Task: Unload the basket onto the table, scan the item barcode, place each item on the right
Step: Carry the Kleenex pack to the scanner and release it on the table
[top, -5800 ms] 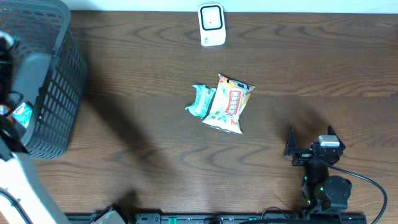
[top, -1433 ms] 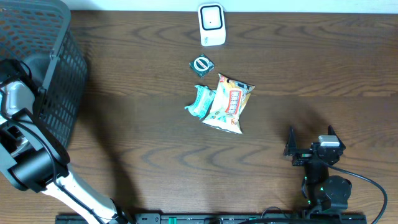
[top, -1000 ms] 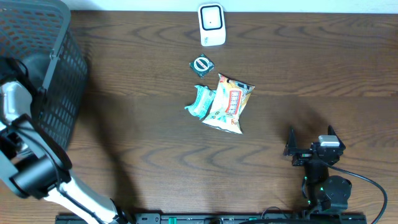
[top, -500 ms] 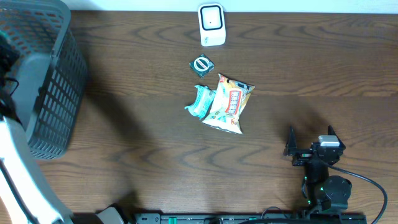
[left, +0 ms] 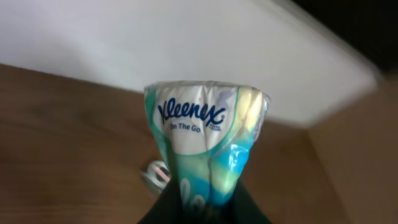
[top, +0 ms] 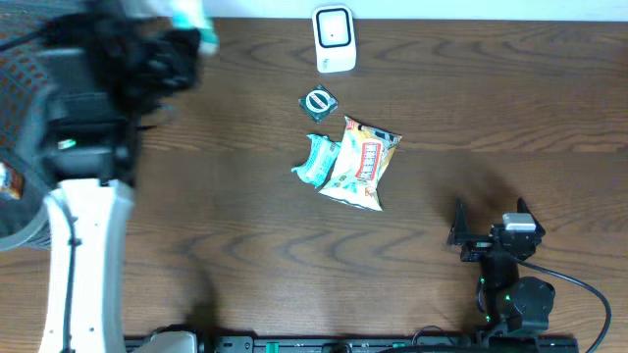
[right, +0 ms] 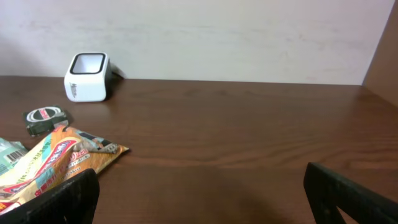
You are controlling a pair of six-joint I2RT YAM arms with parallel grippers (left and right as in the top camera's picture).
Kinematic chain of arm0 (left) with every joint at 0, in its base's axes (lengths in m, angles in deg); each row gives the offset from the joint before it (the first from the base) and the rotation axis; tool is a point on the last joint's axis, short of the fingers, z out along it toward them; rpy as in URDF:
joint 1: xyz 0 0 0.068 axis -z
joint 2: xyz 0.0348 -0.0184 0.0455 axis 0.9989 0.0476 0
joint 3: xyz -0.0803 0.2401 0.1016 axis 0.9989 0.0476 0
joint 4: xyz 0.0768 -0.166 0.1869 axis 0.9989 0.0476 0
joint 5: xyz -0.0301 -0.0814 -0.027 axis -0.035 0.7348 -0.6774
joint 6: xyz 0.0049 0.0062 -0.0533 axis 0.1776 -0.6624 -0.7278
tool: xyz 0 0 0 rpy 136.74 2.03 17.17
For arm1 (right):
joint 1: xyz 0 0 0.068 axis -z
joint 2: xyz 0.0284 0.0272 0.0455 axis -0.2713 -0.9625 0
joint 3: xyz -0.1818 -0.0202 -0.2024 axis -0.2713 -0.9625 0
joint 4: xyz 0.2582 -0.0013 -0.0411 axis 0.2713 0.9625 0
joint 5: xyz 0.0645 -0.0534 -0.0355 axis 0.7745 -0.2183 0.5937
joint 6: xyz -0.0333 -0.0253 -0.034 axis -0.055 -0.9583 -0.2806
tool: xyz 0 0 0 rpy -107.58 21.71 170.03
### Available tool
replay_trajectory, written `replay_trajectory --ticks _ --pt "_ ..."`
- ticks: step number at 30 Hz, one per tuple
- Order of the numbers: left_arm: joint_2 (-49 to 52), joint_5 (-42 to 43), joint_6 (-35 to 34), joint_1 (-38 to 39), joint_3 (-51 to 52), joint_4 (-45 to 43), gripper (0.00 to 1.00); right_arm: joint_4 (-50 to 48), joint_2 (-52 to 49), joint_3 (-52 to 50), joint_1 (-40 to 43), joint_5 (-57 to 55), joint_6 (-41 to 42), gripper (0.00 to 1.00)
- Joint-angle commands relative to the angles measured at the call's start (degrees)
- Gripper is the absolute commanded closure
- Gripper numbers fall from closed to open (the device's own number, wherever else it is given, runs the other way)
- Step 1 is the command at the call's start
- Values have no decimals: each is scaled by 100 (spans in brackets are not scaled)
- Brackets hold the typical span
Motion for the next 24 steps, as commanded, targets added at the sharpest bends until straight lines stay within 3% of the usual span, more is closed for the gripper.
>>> replay_trajectory --ticks 1,11,17,19,20,24 --pt "184 -195 490 647 -13 63 92 24 31 -9 44 -28 -46 1" --pt "1685 -2085 487 2201 -11 173 85 24 31 -9 44 -31 -46 1" --pt "2728 -2116 485 2575 -13 -63 83 24 31 -11 44 -28 -46 1" --pt "2957 -2116 485 2629 -13 -149 74 24 31 -9 44 -28 -46 1" --pt "3051 -2116 485 2651 -13 -184 64 24 31 -9 44 -28 -46 1" --pt "3314 -2118 485 2660 -13 -225 63 24 31 -9 44 -28 -46 1"
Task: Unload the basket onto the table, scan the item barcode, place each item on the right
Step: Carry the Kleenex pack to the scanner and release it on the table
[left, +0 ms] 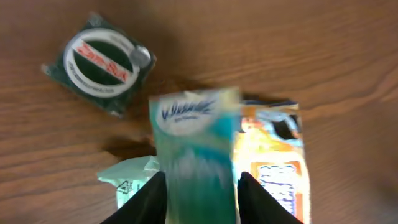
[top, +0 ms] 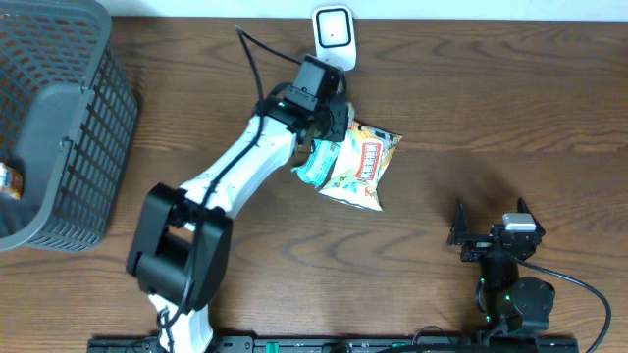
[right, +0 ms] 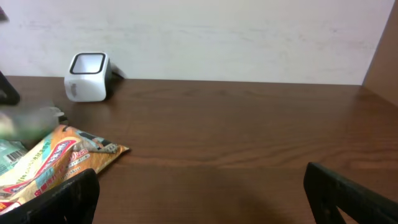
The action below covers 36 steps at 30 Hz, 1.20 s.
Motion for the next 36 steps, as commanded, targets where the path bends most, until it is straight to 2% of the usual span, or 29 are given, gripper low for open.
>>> replay_trajectory --ticks 1,2,3,14,20,25,29,33,36 --pt "122 -114 50 -11 -13 -33 59 24 31 -11 44 -28 -46 1" --pt "129 -111 50 -11 -13 -31 41 24 31 -9 44 -28 -46 1" --pt "131 -114 50 -15 -13 -33 32 24 31 -9 44 -28 -46 1" --pt "-404 -111 55 -391 -20 -160 32 24 31 -9 44 -28 -46 1" --pt "-1397 -111 83 -1014 -20 -162 31 24 31 -9 44 -28 -46 1" --pt "-2435 -160 662 -1773 -20 -348 31 24 31 -9 44 -28 -46 1" --pt "-3099 -785 704 -2500 -20 -439 26 24 31 -9 44 -28 -46 1" --pt "-3412 -2114 1060 -3279 -17 -404 26 24 31 -9 44 -28 -46 1" --pt "-3375 -3080 1080 -3823 -17 -326 26 24 31 -9 44 -28 -46 1"
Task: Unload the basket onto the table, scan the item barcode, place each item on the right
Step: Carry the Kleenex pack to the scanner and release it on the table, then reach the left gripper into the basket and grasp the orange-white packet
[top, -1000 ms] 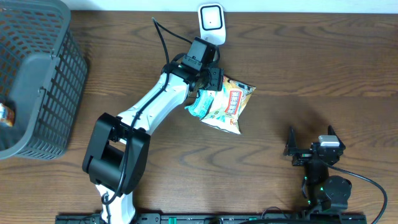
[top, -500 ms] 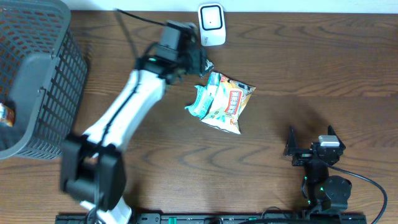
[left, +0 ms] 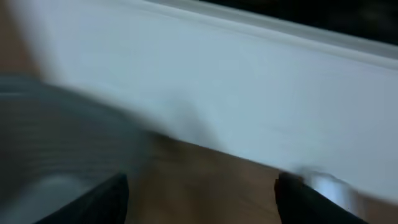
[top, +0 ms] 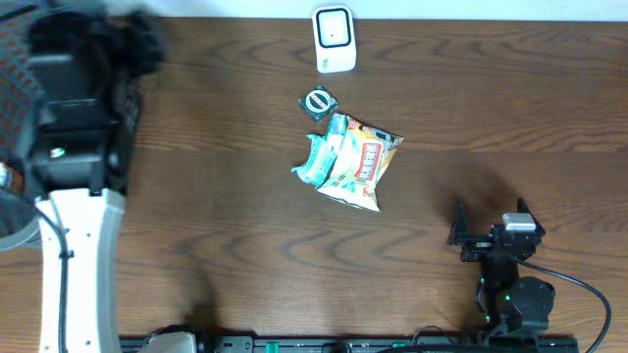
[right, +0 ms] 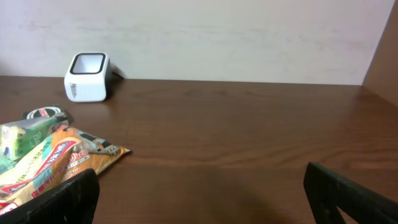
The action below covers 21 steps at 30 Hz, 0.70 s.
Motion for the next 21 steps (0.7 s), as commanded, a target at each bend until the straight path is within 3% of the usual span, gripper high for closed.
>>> replay_trajectory --ticks 1,11,21 --pt "149 -1543 260 -557 -20 111 26 24 31 -9 44 -28 -44 1" --pt "964 -1808 256 -2260 -13 573 25 24 31 -9 44 -28 -44 1" --pt "2044 -1805 260 -2931 -13 1353 25 24 31 -9 44 -28 -44 1"
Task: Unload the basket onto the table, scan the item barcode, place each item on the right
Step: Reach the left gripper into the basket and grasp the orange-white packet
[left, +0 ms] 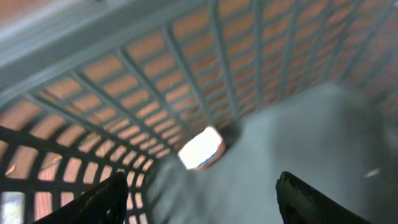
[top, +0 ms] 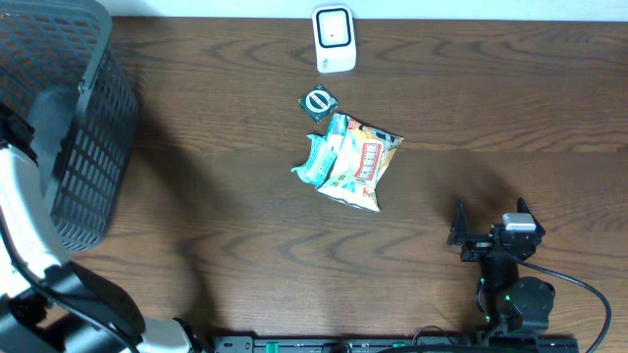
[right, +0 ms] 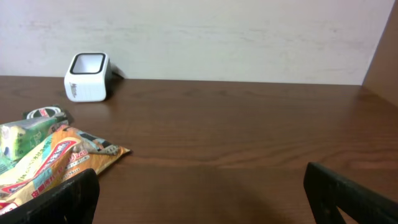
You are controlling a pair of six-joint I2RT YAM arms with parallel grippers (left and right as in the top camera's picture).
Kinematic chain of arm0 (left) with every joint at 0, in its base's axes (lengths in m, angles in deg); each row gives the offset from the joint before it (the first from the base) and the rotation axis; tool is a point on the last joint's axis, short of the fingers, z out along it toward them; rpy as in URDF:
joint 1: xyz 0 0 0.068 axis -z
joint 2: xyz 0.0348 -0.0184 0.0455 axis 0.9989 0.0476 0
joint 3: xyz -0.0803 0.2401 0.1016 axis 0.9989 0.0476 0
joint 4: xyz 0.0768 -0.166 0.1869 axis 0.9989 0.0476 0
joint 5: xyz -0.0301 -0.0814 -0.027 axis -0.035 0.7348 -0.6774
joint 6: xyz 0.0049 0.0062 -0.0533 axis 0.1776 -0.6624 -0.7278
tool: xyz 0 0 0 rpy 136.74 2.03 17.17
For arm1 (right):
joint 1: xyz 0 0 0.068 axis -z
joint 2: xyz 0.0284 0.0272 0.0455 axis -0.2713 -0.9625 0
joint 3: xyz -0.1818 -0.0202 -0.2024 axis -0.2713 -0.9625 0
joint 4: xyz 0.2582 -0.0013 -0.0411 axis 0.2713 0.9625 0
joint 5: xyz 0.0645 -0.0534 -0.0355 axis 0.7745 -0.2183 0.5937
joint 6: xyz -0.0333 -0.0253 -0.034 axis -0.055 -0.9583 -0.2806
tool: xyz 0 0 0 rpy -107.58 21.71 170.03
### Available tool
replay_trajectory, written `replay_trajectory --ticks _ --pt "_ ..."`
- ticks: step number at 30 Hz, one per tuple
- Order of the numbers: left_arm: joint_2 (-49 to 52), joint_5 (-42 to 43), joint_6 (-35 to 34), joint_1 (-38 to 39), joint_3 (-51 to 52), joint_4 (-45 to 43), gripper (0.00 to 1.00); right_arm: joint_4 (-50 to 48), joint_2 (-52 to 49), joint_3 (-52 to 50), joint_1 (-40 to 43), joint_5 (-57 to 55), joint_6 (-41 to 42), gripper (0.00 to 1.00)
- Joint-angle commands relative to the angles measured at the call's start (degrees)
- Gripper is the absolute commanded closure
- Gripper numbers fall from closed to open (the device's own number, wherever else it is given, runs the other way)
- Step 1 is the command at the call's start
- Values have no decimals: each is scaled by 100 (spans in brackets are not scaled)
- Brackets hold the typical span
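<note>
The white barcode scanner (top: 334, 39) stands at the table's far edge, also the white scanner (right: 87, 85) in the right wrist view. Before it lie a green round-labelled pack (top: 318, 102), two teal tissue packs (top: 320, 157) and an orange snack bag (top: 363, 162). My left gripper (left: 200, 190) is open inside the grey basket (top: 83, 147), above a small white-and-orange item (left: 200, 148) on its floor. The left arm (top: 25, 211) reaches in from the left edge. My right gripper (top: 489, 227) rests open and empty near the front right.
The basket's mesh wall (left: 186, 74) surrounds the left gripper closely. Bare wood lies between the pile and the right gripper (right: 199, 186). A pale wall runs behind the scanner.
The left wrist view was a blur of wall and basket rim; now it looks down inside the basket at a small item. The left gripper stays open. Pile and right arm are unchanged.
My left gripper held a Kleenex pack up at the far left. Then it held the pack over the pile by the snack bag. Later the pack lay on the pile and the gripper was open by the basket; now it is inside the basket.
</note>
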Motion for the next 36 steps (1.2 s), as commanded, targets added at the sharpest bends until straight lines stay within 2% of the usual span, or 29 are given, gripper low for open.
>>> replay_trajectory --ticks 1,5,8,12,19,23,25,36 --pt "334 -101 87 -94 -13 103 25 26 31 -9 44 -26 -44 1" --pt "645 -101 227 -186 -13 116 25 26 31 -9 44 -26 -44 1" --pt "826 -98 570 -267 -13 92 20 26 31 -9 44 -26 -44 1" --pt "1019 -68 831 -404 -13 74 18 26 31 -9 44 -26 -44 1" --pt "1296 1163 1814 -629 -13 46 18 26 31 -9 44 -26 -44 1" --pt "1419 1193 2127 -691 -13 -116 18 26 31 -11 44 -26 -44 1" --pt "1464 1193 2214 -706 -13 -190 15 26 31 -11 44 -26 -44 1" --pt "1871 1193 2249 -887 -13 -531 15 26 31 -9 44 -26 -44 1"
